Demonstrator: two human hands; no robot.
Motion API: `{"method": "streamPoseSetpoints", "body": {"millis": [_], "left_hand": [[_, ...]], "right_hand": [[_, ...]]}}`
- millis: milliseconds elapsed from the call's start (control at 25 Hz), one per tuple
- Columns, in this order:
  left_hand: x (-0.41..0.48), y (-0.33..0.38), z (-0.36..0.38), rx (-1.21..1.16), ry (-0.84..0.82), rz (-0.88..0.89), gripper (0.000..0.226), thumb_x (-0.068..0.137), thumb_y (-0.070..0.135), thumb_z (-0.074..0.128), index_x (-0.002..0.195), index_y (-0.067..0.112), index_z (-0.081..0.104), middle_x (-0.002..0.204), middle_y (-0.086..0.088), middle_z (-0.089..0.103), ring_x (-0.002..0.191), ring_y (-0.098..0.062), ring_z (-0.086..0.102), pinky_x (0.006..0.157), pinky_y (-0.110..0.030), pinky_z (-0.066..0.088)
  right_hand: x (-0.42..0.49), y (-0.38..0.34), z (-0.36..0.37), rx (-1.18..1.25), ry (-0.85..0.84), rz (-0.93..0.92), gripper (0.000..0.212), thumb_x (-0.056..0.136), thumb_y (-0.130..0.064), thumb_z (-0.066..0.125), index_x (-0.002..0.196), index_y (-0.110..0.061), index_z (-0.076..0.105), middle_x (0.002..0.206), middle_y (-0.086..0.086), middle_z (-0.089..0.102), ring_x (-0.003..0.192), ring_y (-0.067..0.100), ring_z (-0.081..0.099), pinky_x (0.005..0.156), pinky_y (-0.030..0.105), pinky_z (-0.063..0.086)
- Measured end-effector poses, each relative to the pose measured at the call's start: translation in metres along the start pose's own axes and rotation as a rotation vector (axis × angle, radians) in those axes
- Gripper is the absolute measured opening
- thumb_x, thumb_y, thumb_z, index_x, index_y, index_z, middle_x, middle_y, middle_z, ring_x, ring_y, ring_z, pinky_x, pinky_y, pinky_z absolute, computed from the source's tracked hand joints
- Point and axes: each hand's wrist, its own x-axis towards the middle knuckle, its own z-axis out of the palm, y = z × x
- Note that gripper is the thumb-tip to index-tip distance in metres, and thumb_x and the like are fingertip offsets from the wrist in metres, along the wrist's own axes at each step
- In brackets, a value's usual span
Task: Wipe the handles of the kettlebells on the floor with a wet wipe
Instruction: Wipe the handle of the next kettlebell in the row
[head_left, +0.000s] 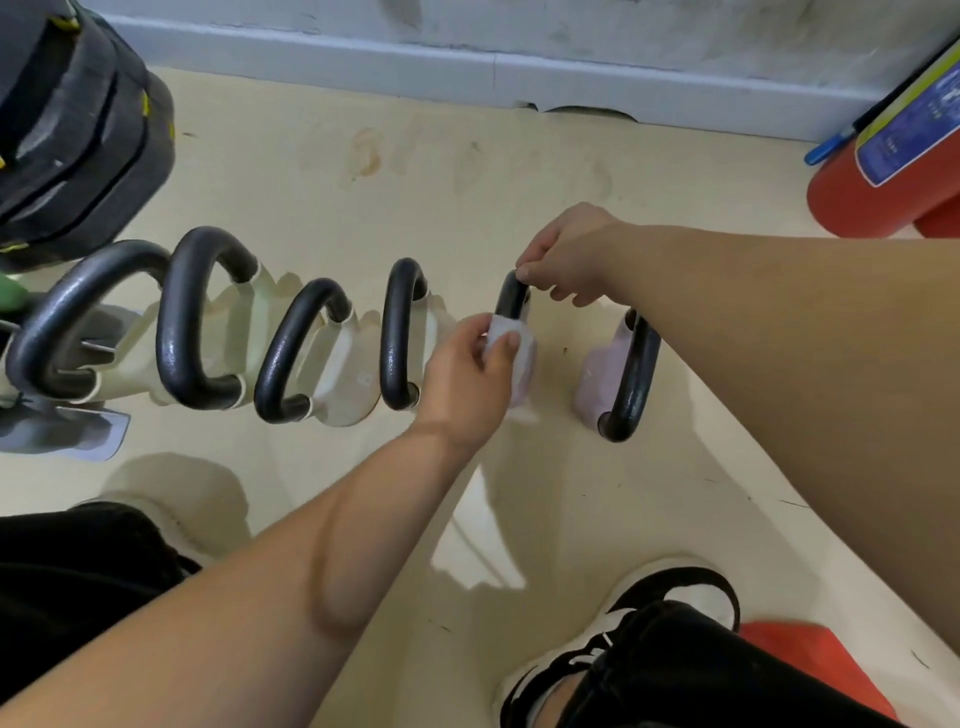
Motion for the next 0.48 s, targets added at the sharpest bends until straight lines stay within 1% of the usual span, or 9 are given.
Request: {"method": "streamPoseSetpoints", "body": {"millis": [80, 120, 200, 240, 280, 360, 400, 440, 480], "left_hand": [[0.021, 0.021, 0.007, 0.138, -0.080, -0.056, 0.026, 0.107, 0.032, 0.041, 0.091, 0.017, 0.055, 0.076, 0.006, 0.057, 0.070, -0.015, 0.058, 0.052, -0.014, 0.046], [0.032, 0.035, 0.008, 0.133, -0.088, -0.122, 0.031, 0.108, 0.030, 0.038, 0.084, 0.016, 0.051, 0.075, 0.003, 0.052, 0.067, -0.016, 0.055, 0.047, -0.015, 0.046], [0.054, 0.051, 0.008, 0.077, -0.075, -0.189, 0.035, 0.108, 0.025, 0.039, 0.074, 0.015, 0.044, 0.072, -0.001, 0.048, 0.061, -0.019, 0.053, 0.049, -0.021, 0.048], [0.064, 0.055, 0.009, 0.069, -0.078, -0.237, 0.033, 0.107, 0.022, 0.040, 0.076, 0.013, 0.046, 0.072, -0.002, 0.047, 0.059, -0.018, 0.050, 0.051, -0.026, 0.047], [0.069, 0.053, 0.014, 0.053, -0.050, -0.233, 0.027, 0.107, 0.019, 0.039, 0.085, 0.010, 0.051, 0.073, -0.002, 0.047, 0.059, -0.018, 0.048, 0.054, -0.030, 0.044], [0.057, 0.048, 0.019, 0.235, -0.118, -0.162, 0.022, 0.105, 0.015, 0.035, 0.105, 0.009, 0.056, 0.080, -0.002, 0.050, 0.069, -0.023, 0.051, 0.064, -0.032, 0.040], [0.050, 0.041, 0.019, -0.066, 0.029, -0.275, 0.023, 0.103, 0.015, 0.035, 0.105, 0.009, 0.057, 0.083, 0.001, 0.053, 0.074, -0.023, 0.052, 0.064, -0.033, 0.042], [0.036, 0.030, 0.018, -0.076, 0.017, -0.201, 0.020, 0.101, 0.015, 0.037, 0.103, 0.009, 0.056, 0.086, 0.006, 0.054, 0.074, -0.022, 0.053, 0.063, -0.034, 0.043], [0.024, 0.014, 0.015, -0.183, 0.174, -0.250, 0.017, 0.101, 0.017, 0.039, 0.105, 0.011, 0.054, 0.088, 0.010, 0.054, 0.073, -0.020, 0.055, 0.062, -0.032, 0.042]], "right_hand": [[0.001, 0.000, 0.000, 0.020, -0.020, 0.010, 0.016, 0.094, -0.024, 0.070, 0.105, -0.015, 0.078, 0.110, 0.012, 0.076, 0.100, 0.026, 0.073, 0.086, 0.040, 0.061], [0.002, -0.001, -0.001, 0.032, -0.018, 0.016, 0.016, 0.093, -0.022, 0.070, 0.105, -0.014, 0.078, 0.110, 0.012, 0.076, 0.094, 0.026, 0.073, 0.084, 0.039, 0.060], [0.003, -0.002, -0.003, -0.004, -0.004, 0.035, 0.021, 0.094, -0.018, 0.068, 0.110, -0.009, 0.076, 0.109, 0.013, 0.076, 0.084, 0.025, 0.068, 0.076, 0.037, 0.056], [0.002, -0.001, -0.003, -0.083, -0.019, 0.041, 0.024, 0.095, -0.017, 0.065, 0.116, -0.008, 0.074, 0.108, 0.012, 0.075, 0.084, 0.024, 0.068, 0.075, 0.036, 0.055], [0.000, -0.001, -0.002, -0.174, -0.074, 0.054, 0.026, 0.097, -0.016, 0.062, 0.120, -0.008, 0.072, 0.109, 0.010, 0.074, 0.088, 0.023, 0.070, 0.078, 0.035, 0.055], [-0.003, 0.003, 0.004, -0.239, -0.176, 0.097, 0.030, 0.097, -0.011, 0.055, 0.122, -0.010, 0.070, 0.114, 0.009, 0.072, 0.099, 0.023, 0.073, 0.089, 0.039, 0.060], [-0.002, 0.004, 0.006, -0.231, -0.188, 0.114, 0.030, 0.096, -0.010, 0.053, 0.120, -0.009, 0.071, 0.114, 0.010, 0.072, 0.100, 0.024, 0.074, 0.091, 0.043, 0.060], [0.001, 0.004, 0.007, -0.232, -0.175, 0.114, 0.030, 0.095, -0.010, 0.053, 0.118, -0.007, 0.071, 0.111, 0.013, 0.074, 0.099, 0.026, 0.075, 0.091, 0.046, 0.061], [0.003, 0.003, 0.007, -0.225, -0.147, 0.116, 0.029, 0.094, -0.011, 0.054, 0.117, -0.005, 0.071, 0.108, 0.015, 0.075, 0.098, 0.028, 0.075, 0.090, 0.047, 0.061]]}}
